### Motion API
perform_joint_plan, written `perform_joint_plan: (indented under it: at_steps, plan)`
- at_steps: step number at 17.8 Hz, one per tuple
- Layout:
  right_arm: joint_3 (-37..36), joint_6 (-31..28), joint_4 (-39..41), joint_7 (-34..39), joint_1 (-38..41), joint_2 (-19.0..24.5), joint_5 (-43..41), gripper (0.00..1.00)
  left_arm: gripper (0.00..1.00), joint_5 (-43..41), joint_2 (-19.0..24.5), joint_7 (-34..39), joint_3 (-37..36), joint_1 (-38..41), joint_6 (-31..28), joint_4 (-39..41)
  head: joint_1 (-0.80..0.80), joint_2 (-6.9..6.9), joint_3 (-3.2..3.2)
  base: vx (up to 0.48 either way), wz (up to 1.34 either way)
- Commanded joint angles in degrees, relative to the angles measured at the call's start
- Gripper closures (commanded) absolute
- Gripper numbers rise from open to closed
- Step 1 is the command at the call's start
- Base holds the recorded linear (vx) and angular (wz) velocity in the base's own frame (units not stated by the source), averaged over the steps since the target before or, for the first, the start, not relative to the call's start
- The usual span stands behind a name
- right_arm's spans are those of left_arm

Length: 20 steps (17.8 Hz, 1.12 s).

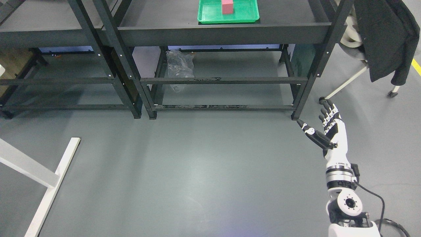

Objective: Pick pink block from left shelf to tray
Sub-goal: 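Drive toward the shelf while raising the right hand toward the green tray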

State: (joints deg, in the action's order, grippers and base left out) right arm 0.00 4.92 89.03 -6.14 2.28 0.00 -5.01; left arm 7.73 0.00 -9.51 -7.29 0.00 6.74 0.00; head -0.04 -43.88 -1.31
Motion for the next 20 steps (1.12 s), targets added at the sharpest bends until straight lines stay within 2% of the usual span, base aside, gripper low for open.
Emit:
perform_joint_plan:
  at_steps: [1, 20]
  plan:
    - [1.2, -0.1, 0.0, -0.1, 0.0, -1.0, 0.0, 0.00, 0.00, 0.0, 1.0, 0.0, 0.0, 1.1, 0.0, 1.0, 0.00, 0.00, 0.00, 0.000, 0.00]
    - [1.6, 1.0, 0.4, 0.2, 0.2, -1.0, 0.0, 0.00, 0.00, 0.0, 1.0, 0.0, 0.0, 1.1, 0.0, 1.0, 0.00, 0.00, 0.00, 0.017, 0.01]
